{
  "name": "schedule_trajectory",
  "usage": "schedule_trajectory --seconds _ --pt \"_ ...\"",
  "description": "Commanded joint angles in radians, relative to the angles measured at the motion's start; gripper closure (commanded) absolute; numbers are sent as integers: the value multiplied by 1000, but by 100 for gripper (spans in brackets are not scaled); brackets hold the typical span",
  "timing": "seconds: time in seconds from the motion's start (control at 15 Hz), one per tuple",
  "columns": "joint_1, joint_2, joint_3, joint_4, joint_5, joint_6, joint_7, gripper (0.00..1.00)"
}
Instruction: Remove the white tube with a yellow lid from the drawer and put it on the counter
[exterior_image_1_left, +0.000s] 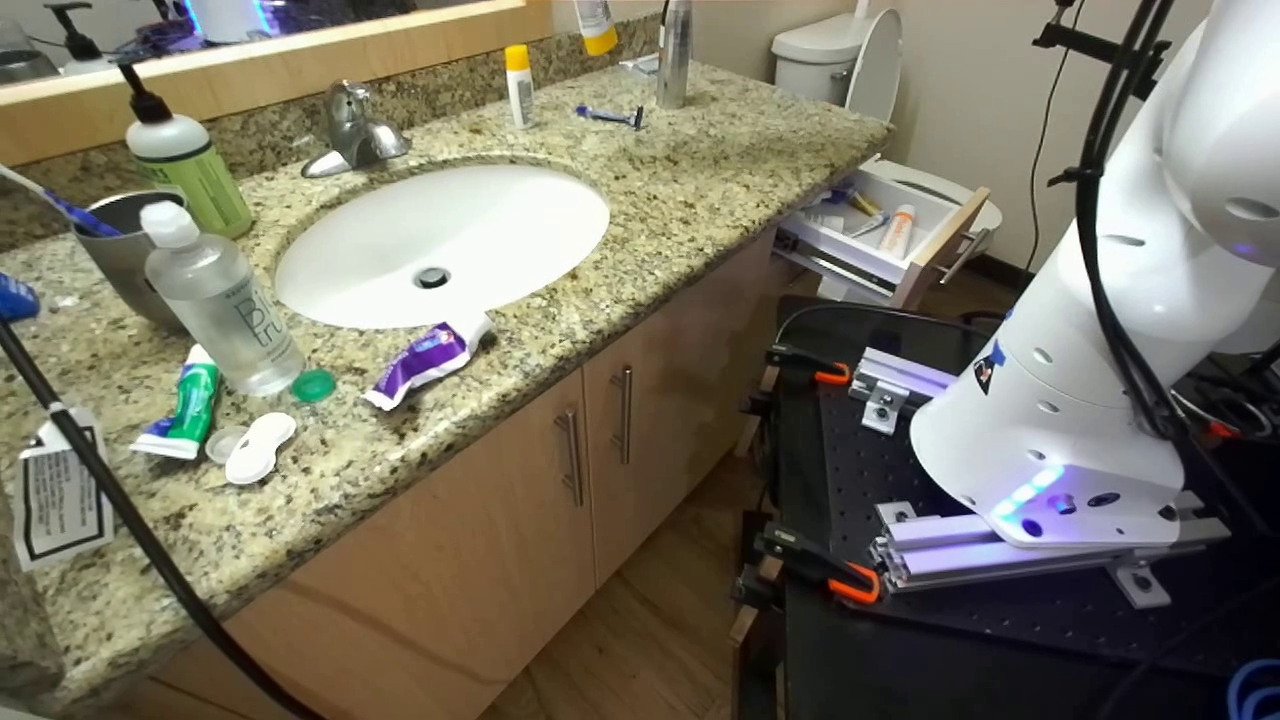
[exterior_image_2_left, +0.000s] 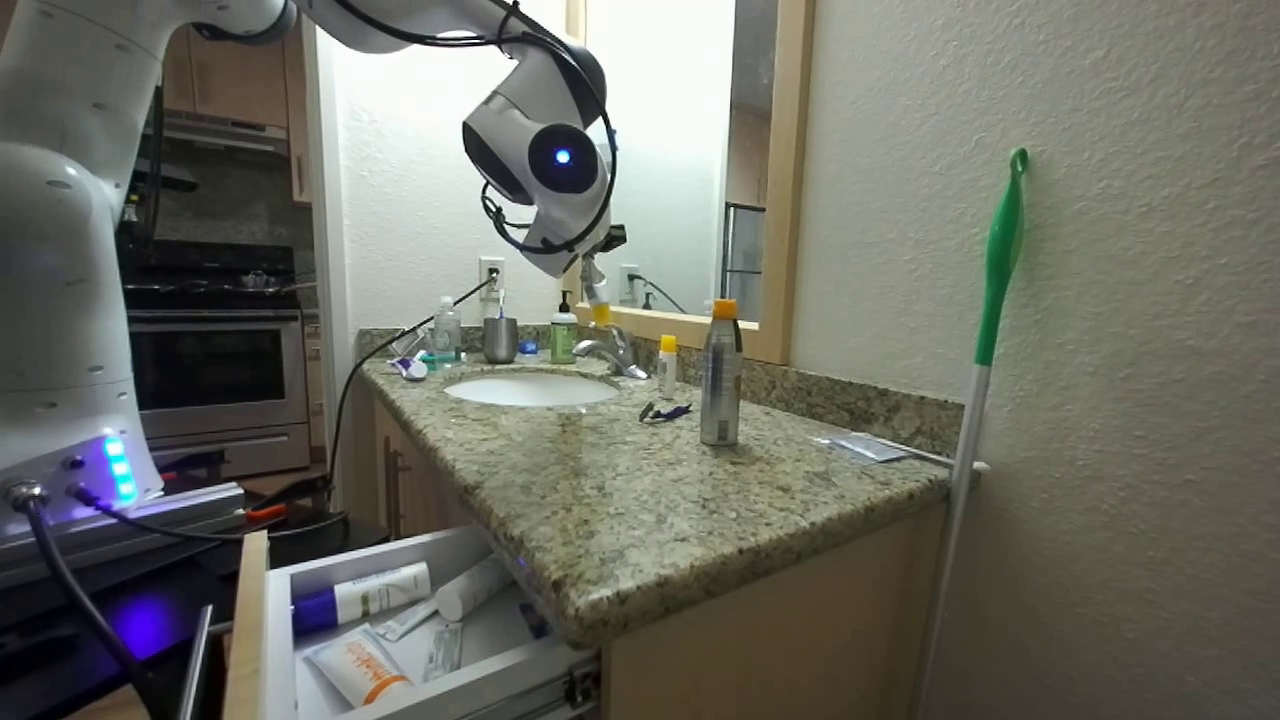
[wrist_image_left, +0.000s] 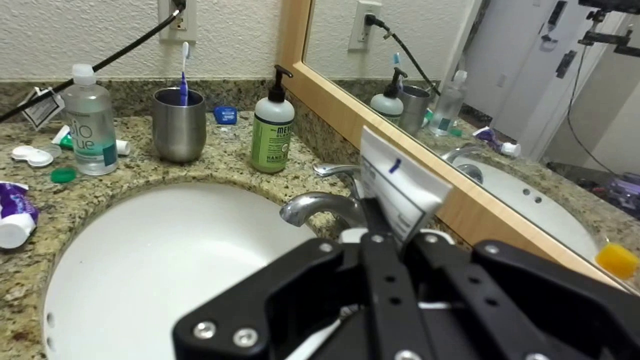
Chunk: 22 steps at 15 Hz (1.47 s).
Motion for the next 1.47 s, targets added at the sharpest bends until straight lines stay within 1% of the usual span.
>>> schedule_trajectory --seconds 0.0,0.07,0.13,0.27,0.33,0.4,0.47,0.6,0.67,0.73,0.8,0.93,1.0,1.2,1.33,1.4 --pt "-26 -5 29 5 -29 0 3 98" --pt "-19 19 35 15 -33 23 52 98" --pt "-14 42 45 24 -14 47 96 98" --pt "-20 86 80 31 74 95 123 98" --pt "-26 99 100 33 115 109 125 98" --pt "-35 112 122 34 166 118 100 98" --pt "-36 129 143 45 222 146 107 98" --pt "-48 171 184 75 338 193 77 98" --pt "-54 194 201 95 379 223 54 98" --pt "-56 142 199 43 305 200 75 93" --pt "-59 159 212 58 334 217 67 93" --pt "-64 181 220 77 348 224 62 93" --pt "-62 189 217 84 328 232 72 98" --pt "-58 229 239 109 326 312 208 98" --pt "-62 251 260 131 350 349 266 98" --pt "-62 262 270 143 369 370 275 98"
